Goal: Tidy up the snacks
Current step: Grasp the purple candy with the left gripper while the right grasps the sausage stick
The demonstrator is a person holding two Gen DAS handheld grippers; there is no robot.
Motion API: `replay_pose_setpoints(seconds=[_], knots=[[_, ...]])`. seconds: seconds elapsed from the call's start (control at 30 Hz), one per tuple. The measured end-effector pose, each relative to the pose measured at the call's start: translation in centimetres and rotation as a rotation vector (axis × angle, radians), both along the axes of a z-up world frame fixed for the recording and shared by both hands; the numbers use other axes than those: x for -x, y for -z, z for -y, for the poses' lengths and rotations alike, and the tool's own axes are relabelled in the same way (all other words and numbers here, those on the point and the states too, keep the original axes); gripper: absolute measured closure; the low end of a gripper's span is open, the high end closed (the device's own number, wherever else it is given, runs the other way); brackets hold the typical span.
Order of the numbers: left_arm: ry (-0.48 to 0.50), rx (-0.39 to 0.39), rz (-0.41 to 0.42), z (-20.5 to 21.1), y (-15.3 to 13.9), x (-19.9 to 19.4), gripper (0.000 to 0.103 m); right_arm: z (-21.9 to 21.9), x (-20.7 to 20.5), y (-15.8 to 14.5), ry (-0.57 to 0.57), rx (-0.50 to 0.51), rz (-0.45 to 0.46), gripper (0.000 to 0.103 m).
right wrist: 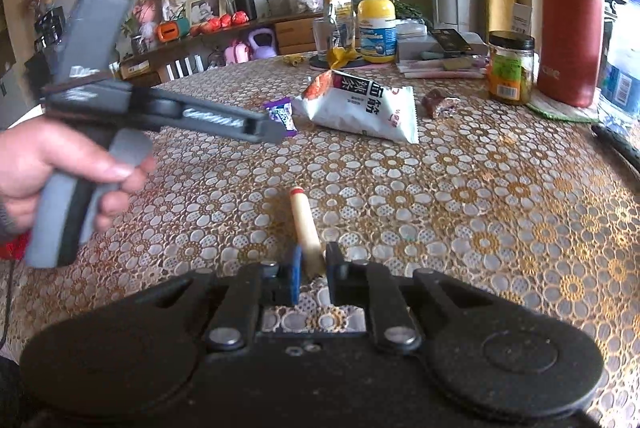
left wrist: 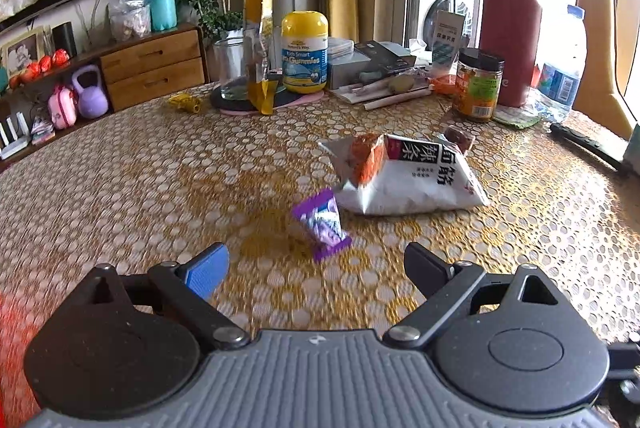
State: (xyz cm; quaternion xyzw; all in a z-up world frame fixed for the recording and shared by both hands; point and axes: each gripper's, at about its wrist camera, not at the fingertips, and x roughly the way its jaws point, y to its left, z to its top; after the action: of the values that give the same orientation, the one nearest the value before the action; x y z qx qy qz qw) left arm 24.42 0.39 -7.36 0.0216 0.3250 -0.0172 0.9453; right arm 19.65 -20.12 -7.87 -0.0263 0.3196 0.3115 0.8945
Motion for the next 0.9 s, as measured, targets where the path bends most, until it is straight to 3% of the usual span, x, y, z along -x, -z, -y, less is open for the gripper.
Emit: replay_pose_setpoints(seconds=[0.13,0.17,0.23,0.3,0.47,0.53,0.73,0.9], knots=[[0.004,0.0,0.002,0.2,0.3,-1.4,0.01,-0.2,0.0,0.0,0.01,0.002,0.001,0.09],[0.008,-0.007,0.003,0.3,0.3,-1.7,0.015,-0.2,-0.1,0.1,0.011,0.002,0.003,0.09],[0.016,-0.012,-0.011,0.6,0.5,-2.3,0.037,-0.1,-0.1,0.1,0.016,-0.005,0.002,0.09],[0.024,-0.012,-0.03,0.8,0.8,-2.8,0.043,0.0,-0.1,0.1,0.02,-0.017,-0.003,0.09],[0.017,-0.003,-0.019,1.0,1.0,-3.1,0.048,0.0,0.0,0.2,0.024,-0.028,-0.006,0.09],[0.014,0.001,-0.024,1.0,1.0,-3.2,0.07,0.1,0.0,0.2,0.025,-0.032,-0.006,0.09],[0.006,0.004,-0.019,1.0,0.9,-3.0,0.084,0.0,0.2,0.2,0.029,-0.032,-0.002,0.09],[-0.007,0.017,-0.006,0.7,0.3,-2.0,0.085,0.0,0.0,0.2,0.046,-0.046,-0.015,0.09]])
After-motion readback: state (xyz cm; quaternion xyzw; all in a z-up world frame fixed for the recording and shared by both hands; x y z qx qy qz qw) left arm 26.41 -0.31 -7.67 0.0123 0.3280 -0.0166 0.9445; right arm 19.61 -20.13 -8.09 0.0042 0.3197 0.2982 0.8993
